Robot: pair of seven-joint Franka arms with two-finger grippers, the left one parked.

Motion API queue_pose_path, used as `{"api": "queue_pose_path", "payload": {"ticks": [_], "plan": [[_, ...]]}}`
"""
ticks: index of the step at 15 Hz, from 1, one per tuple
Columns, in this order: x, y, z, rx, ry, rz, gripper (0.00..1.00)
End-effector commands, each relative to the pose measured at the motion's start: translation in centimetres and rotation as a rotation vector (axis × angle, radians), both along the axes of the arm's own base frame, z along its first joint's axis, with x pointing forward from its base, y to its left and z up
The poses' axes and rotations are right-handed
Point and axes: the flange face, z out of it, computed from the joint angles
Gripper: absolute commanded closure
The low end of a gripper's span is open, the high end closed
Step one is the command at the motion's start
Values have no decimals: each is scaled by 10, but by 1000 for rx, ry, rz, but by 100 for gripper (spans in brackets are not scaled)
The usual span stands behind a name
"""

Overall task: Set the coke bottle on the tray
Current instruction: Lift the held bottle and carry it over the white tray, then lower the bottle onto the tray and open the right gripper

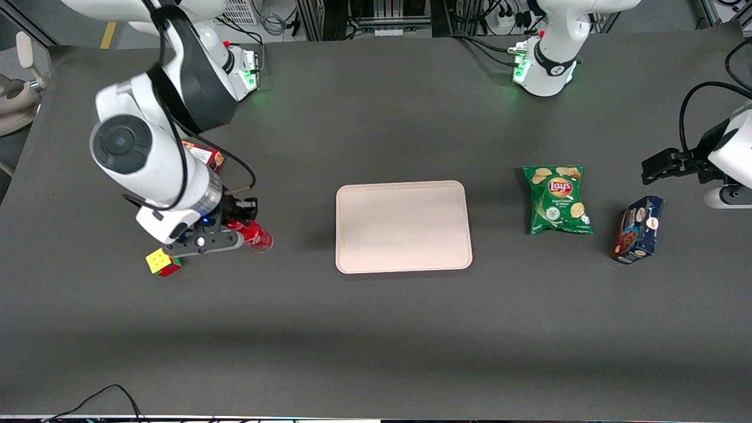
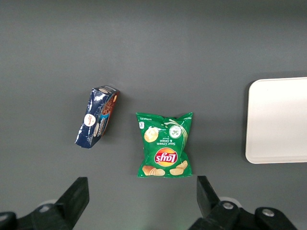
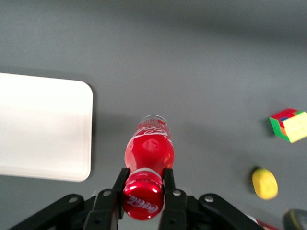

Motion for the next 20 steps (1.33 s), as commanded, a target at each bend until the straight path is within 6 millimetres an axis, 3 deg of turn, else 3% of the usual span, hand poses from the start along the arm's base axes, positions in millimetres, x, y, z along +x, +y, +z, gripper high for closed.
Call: {"api": "queue_pose_path", "payload": {"ticks": [1, 4, 9, 11, 13, 15, 17, 20], "plan": [[-13, 12, 53, 29, 4, -18, 100], [-20, 36, 81, 82, -20, -76, 100], [-36, 124, 77, 118, -21, -138, 100], [-40, 155, 60, 117, -11, -162, 100], [-36, 172, 39, 122, -10, -157, 100], [-36, 195, 8, 103, -15, -154, 100], [-31, 210, -30, 66, -32, -139, 100], [-30, 224, -72, 56, -10, -127, 100]]}}
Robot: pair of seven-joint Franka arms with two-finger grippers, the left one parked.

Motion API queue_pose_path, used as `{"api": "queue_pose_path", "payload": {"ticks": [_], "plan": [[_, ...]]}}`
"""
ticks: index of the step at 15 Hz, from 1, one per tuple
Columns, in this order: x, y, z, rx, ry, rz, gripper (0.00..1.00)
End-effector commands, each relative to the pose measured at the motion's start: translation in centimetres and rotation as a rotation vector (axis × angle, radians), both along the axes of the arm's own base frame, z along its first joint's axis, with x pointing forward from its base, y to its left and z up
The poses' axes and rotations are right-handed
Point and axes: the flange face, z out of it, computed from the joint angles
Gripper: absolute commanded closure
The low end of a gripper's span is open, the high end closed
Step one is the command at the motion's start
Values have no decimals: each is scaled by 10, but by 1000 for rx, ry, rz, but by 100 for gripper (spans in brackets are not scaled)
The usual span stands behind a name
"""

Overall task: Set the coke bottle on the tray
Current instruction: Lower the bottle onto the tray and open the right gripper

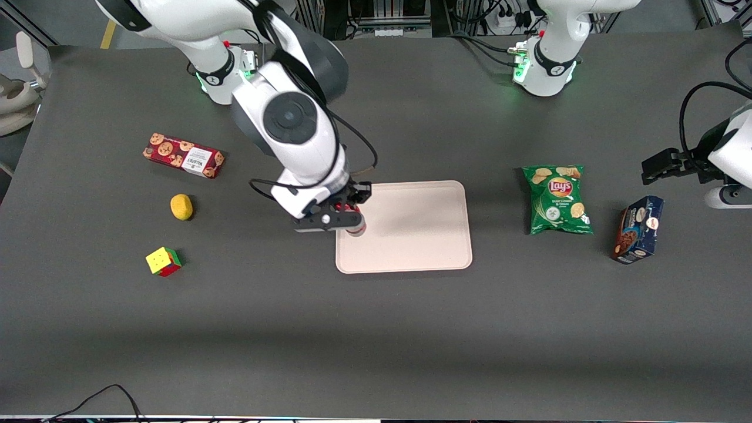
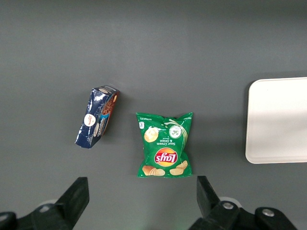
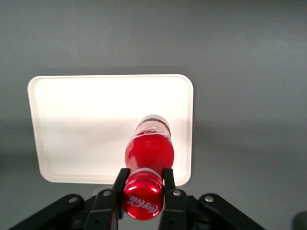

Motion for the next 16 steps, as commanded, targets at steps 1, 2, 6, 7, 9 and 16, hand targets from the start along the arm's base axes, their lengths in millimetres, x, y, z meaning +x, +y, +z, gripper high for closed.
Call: {"api": "queue_pose_path", "payload": {"ticks": [1, 2, 6, 7, 9, 16], "plan": [[7, 16, -37, -18, -5, -29, 100], [7, 18, -52, -18, -5, -48, 100], [6, 21, -87, -35, 2, -44, 100], [6, 20, -91, -40, 5, -44, 100], [4, 19, -98, -46, 12, -40, 100], [-1, 20, -115, -50, 20, -35, 100]]}}
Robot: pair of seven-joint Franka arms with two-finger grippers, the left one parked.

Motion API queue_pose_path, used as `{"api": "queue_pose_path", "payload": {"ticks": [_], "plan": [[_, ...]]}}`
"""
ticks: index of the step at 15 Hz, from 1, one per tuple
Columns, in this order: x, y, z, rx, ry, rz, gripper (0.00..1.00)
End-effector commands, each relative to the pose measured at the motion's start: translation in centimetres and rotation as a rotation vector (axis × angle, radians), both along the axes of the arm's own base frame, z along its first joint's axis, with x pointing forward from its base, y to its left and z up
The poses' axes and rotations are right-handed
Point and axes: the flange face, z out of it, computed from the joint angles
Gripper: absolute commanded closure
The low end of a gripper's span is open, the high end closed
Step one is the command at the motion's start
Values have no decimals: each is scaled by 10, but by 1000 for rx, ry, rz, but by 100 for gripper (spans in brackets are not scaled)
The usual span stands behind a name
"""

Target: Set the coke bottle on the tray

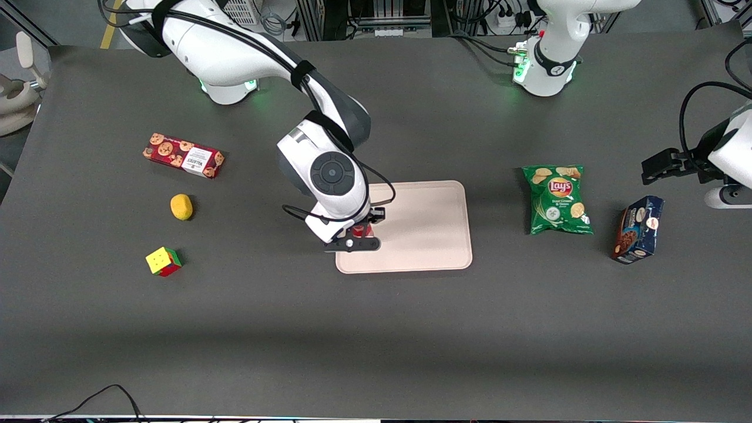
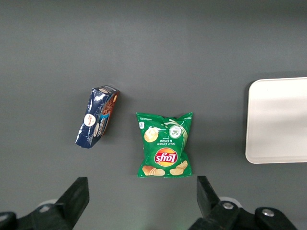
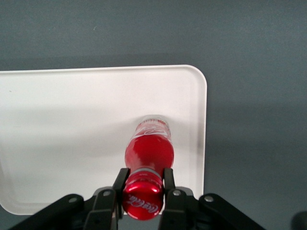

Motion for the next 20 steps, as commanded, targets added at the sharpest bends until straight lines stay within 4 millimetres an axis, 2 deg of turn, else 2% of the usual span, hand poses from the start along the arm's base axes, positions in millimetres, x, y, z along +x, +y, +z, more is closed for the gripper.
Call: {"api": "queue_pose_path", "payload": {"ticks": [1, 3, 4, 5, 6, 9, 10, 11, 13, 15, 17, 20], "plan": [[-4, 3, 3, -13, -23, -14, 100], [-4, 3, 2, -13, -22, -14, 100], [-4, 3, 2, -13, -22, -14, 87], [-4, 2, -2, -15, -20, -15, 70], [-4, 3, -4, -13, -22, -16, 61], [-3, 4, -4, -6, -29, -18, 49], [-3, 4, -4, -6, -29, -20, 29], [-2, 3, -4, -6, -28, -39, 0], [2, -2, 5, 7, -33, -62, 0], [14, -19, 31, 25, -58, -93, 0], [29, -50, 72, 55, -78, -131, 0], [39, -120, 133, 67, -111, -166, 0]]}}
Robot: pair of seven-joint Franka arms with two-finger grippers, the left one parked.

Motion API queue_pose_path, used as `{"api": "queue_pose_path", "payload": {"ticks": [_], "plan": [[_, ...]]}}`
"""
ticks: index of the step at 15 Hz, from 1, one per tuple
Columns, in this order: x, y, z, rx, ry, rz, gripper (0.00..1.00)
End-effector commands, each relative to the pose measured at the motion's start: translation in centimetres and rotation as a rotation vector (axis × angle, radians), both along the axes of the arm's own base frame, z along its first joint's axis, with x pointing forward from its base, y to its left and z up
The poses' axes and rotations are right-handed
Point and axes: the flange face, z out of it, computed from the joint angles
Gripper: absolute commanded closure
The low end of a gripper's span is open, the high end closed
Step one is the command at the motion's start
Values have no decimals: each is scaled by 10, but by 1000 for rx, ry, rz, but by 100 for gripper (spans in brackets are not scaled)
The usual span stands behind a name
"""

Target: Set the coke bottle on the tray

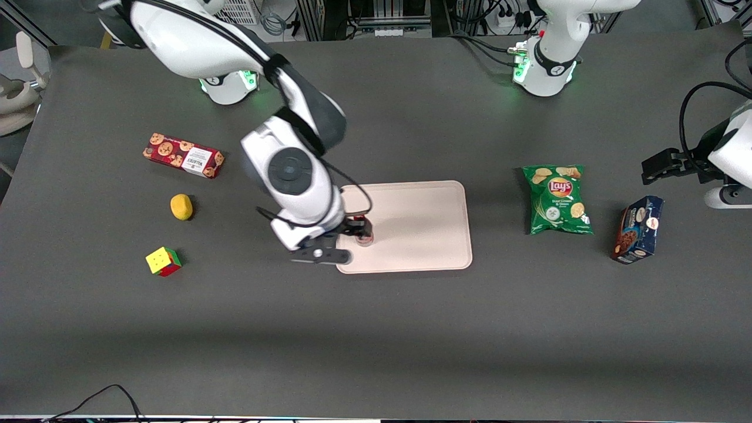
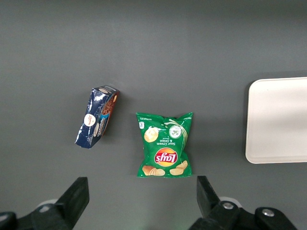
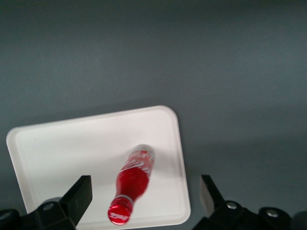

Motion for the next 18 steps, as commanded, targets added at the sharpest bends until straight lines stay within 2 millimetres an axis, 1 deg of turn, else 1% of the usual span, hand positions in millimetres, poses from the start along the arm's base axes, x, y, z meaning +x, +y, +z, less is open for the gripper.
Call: {"api": "queue_pose_path", "payload": {"ticks": [1, 2, 3, 4, 7, 8, 11, 13, 16, 17, 18], "plan": [[-2, -86, 80, 29, -36, -27, 0], [0, -114, 97, 34, -53, -20, 0], [-2, -137, 111, 30, -70, 3, 0], [-7, -160, 121, 17, -78, 22, 0], [-26, -223, 140, 5, -92, 44, 0], [-32, -247, 141, -7, -89, 48, 0], [-51, -310, 150, -37, -96, 67, 0], [-58, -344, 155, -43, -98, 72, 0], [-57, -385, 160, -53, -90, 118, 0], [-57, -389, 162, -54, -92, 136, 0], [-56, -389, 164, -54, -96, 132, 0]]}}
